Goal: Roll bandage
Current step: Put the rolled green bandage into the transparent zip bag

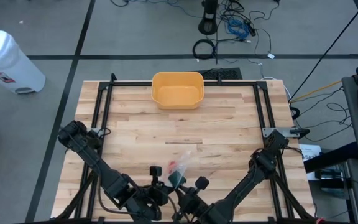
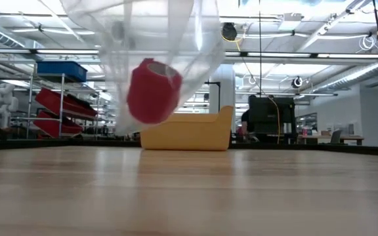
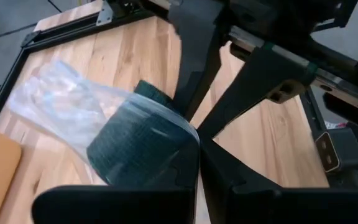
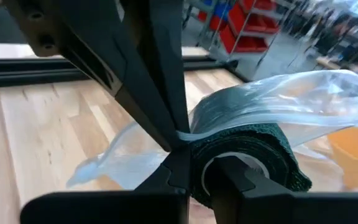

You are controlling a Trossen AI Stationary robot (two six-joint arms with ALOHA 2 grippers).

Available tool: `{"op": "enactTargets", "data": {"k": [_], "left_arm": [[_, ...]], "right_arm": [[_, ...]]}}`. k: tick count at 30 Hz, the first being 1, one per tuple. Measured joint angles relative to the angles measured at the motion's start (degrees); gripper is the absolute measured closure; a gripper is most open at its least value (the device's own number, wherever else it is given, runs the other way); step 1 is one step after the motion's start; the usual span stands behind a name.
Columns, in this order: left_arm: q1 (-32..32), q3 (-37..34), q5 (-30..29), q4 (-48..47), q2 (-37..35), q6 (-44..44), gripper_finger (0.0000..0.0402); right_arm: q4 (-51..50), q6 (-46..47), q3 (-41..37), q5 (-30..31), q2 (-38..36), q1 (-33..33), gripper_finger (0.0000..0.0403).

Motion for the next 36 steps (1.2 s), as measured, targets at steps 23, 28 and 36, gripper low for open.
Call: {"op": "enactTargets", "data": {"k": [23,28,36], "left_arm": [[-1.4,-0.1,-0.2,2.4,-1.6,1.2,0.0385],[-1.5,-0.1,0.1,2.7,-1.7,1.3,0.0385],[-3.4,0.0,0.8,2.8,-1.7,2.9,0.0385]], "right_arm": [[7.3,-17.0,0.1,-7.6,-1.8,-2.3,0.0358],[11.8,-25.8,0.1,-7.9,-2.1,-2.1,0.034],[16.4,-38.6,0.1,-7.9,-2.3,-0.9,0.0328]]}}
